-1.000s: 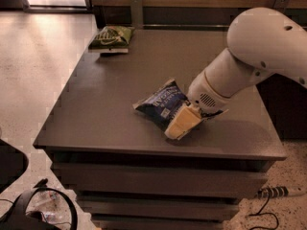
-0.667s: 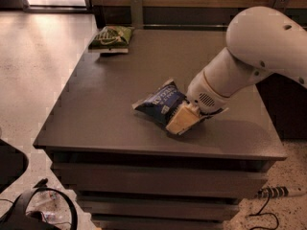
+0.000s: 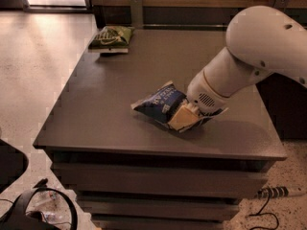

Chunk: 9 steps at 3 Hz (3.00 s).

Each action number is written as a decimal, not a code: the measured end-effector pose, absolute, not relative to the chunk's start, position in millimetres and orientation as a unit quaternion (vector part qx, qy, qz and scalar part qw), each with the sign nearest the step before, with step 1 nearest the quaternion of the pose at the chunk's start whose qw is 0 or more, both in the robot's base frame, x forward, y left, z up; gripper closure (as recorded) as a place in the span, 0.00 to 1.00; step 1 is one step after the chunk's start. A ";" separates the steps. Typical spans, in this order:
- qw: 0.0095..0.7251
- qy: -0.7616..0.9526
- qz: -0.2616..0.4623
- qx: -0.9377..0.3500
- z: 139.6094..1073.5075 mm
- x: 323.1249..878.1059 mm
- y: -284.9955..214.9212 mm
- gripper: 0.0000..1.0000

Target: Move blue chip bag near green jalapeno chip bag

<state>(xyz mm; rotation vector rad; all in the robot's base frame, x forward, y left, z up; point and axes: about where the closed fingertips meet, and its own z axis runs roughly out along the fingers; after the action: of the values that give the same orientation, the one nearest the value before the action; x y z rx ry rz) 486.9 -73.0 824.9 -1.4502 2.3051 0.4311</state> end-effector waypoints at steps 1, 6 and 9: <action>0.190 0.820 0.147 -0.519 828.9 486.7 -71.8 1.00; 0.328 0.763 0.061 -0.553 994.1 622.6 -14.7 1.00; 0.339 0.774 0.016 -0.535 1014.8 666.7 -9.0 1.00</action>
Offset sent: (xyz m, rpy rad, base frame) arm 0.0331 0.0251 0.0856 -0.1208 -0.1633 0.0647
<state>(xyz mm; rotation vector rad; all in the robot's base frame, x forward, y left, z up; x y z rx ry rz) 666.7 -9.0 1014.8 -1.3922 2.0157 0.0429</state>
